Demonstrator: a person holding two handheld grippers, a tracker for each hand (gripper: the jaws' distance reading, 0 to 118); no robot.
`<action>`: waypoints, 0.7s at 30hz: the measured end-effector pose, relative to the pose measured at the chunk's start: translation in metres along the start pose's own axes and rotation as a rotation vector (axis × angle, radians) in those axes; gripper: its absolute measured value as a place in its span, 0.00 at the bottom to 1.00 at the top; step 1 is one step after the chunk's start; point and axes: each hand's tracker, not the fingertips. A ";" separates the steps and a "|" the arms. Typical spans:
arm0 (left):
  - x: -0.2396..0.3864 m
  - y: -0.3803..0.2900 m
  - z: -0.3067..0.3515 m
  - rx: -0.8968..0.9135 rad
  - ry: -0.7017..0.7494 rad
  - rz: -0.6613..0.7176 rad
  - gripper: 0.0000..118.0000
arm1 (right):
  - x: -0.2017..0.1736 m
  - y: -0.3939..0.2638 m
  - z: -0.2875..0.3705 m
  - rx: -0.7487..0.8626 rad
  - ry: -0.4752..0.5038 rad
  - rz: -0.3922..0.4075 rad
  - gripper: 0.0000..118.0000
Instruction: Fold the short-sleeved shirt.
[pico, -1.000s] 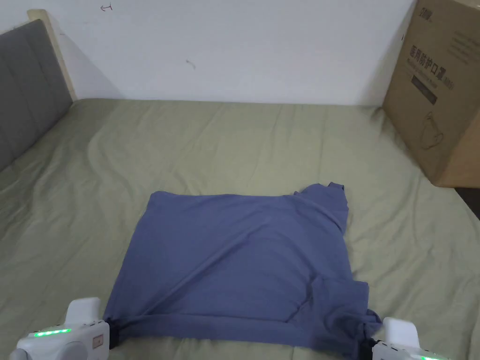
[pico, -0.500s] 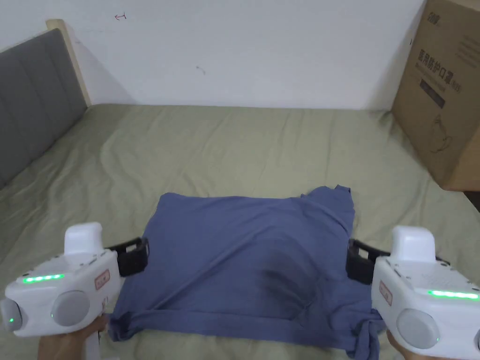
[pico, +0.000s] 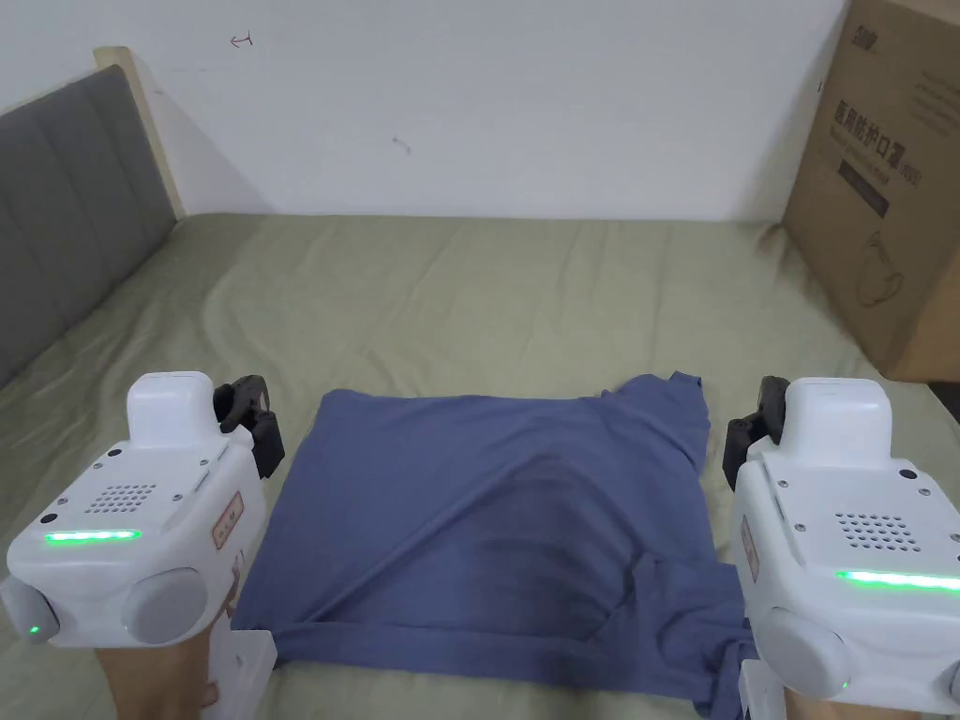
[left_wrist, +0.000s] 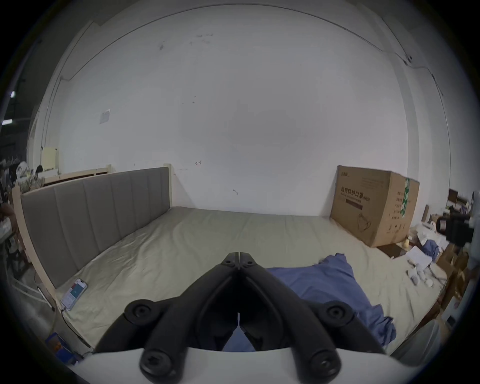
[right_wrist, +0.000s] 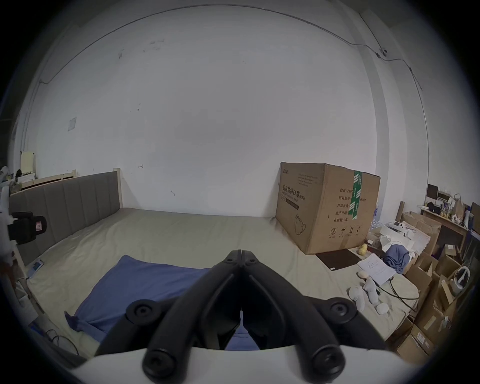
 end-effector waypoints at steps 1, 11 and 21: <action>-0.001 -0.002 -0.001 -0.016 -0.012 -0.016 0.00 | 0.000 0.000 0.000 -0.002 0.002 0.001 0.00; -0.040 -0.063 -0.026 -0.372 0.068 -0.048 0.03 | 0.002 -0.015 -0.011 -0.053 0.020 -0.023 0.00; -0.080 -0.147 -0.046 -0.743 0.107 0.073 0.76 | -0.001 -0.033 -0.023 -0.147 0.034 -0.014 0.00</action>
